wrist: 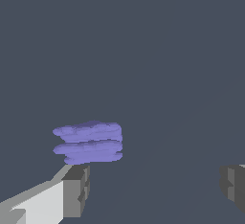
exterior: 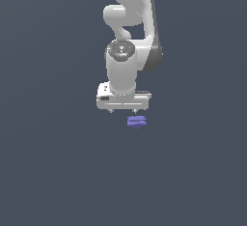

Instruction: Pick up the object and move it to a goal position.

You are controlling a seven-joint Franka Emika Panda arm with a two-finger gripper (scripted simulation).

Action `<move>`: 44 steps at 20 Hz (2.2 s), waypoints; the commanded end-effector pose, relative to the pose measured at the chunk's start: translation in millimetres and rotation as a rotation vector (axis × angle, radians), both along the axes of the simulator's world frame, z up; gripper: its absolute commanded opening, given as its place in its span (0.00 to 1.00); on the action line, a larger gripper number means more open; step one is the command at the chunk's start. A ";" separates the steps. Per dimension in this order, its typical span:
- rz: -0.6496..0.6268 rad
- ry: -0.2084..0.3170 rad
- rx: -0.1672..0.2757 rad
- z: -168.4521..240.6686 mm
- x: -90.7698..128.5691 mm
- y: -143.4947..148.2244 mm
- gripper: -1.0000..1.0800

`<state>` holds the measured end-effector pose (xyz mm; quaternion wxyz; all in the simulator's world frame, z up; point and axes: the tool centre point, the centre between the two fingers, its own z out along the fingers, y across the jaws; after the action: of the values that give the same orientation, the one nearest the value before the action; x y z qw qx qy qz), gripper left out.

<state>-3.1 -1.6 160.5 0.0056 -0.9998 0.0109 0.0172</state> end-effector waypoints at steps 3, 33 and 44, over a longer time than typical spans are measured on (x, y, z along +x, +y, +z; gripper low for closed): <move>-0.002 0.000 0.002 0.3 0.6 0.2 0.96; -0.278 0.002 0.010 -9.8 1.1 16.2 0.96; -0.552 0.003 -0.002 -22.2 -3.8 30.3 0.96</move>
<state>-6.3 26.8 140.0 0.0098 -0.9643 0.2641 0.0166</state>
